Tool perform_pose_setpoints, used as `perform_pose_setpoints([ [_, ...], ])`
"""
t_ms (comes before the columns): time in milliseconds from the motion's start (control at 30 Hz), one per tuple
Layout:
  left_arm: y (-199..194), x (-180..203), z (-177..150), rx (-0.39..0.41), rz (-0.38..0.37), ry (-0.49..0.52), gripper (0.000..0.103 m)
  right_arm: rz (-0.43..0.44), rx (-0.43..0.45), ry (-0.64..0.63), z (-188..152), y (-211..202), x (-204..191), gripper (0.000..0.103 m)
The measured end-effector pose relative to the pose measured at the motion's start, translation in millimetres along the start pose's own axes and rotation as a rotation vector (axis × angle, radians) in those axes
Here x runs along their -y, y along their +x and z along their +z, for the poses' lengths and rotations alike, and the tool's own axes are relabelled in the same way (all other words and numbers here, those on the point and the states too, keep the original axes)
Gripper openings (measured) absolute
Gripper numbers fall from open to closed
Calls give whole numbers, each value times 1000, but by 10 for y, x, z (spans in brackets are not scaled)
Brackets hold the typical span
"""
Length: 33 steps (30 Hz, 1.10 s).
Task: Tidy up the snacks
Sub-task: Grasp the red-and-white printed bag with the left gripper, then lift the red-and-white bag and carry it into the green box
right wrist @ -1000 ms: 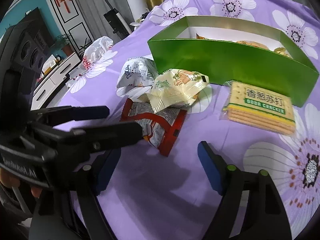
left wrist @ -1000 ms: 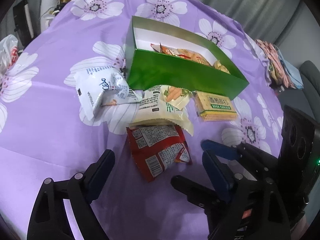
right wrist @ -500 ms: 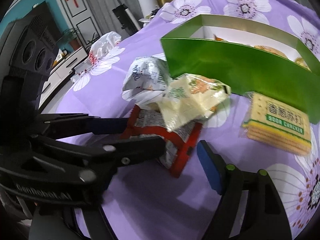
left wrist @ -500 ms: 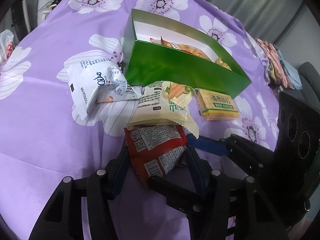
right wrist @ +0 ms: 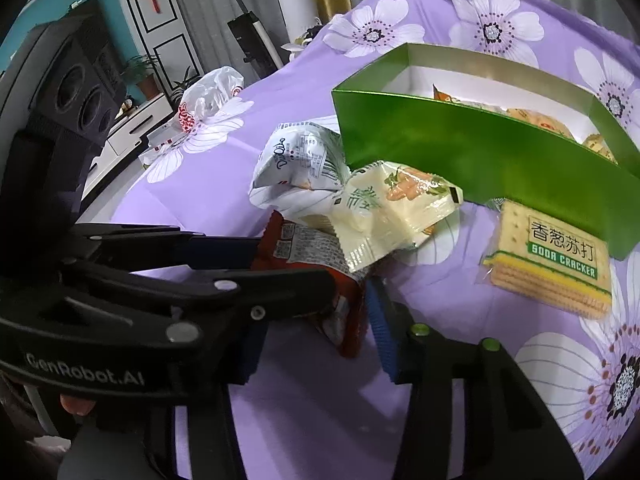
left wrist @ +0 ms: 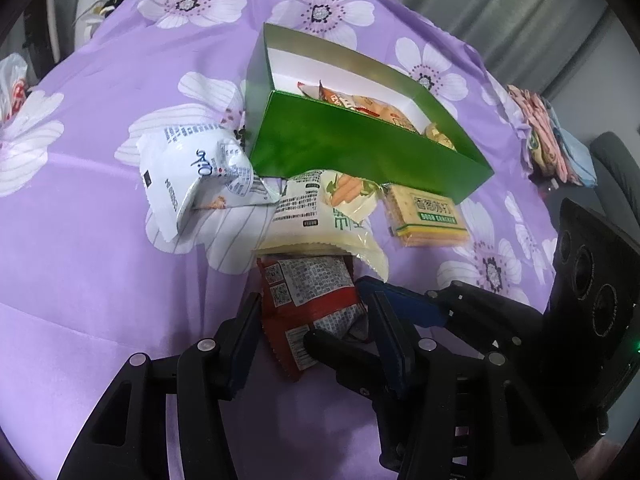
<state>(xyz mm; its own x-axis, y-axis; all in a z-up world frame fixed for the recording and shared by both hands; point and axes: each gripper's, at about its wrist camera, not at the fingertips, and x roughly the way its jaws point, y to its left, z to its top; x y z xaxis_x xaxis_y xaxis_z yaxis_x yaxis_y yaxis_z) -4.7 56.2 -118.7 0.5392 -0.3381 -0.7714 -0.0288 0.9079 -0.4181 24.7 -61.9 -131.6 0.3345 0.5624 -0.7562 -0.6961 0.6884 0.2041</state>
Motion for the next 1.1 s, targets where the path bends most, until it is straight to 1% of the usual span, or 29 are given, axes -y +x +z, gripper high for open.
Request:
perform_pose_setpoints([
  [167,19,-58,-31,-11,-19,-33,54,-10,-14,-31,-15,17,-63,40],
  [300,-45,-40,-48,-3,-35,-38,54,-7,5,-14,-27,-37,-42,34],
  [400,-95,-5,-71,-1,-30,-24,54,1,15,-7,-50,-77,-51,33],
  [533,-137,35,-86,-4,-34,-31,54,-5,34,-4,-88,-150,-81,31],
  [667,-226,169,-79,13,-28,4,54,-4,62,1,-105,-271,-90,31],
  [900,-435,420,-37,69,-41,62,54,-26,138,-1,-61,-606,-128,31],
  [1100,-558,607,90,118,-50,110,54,-50,196,-9,-2,-843,-97,31],
])
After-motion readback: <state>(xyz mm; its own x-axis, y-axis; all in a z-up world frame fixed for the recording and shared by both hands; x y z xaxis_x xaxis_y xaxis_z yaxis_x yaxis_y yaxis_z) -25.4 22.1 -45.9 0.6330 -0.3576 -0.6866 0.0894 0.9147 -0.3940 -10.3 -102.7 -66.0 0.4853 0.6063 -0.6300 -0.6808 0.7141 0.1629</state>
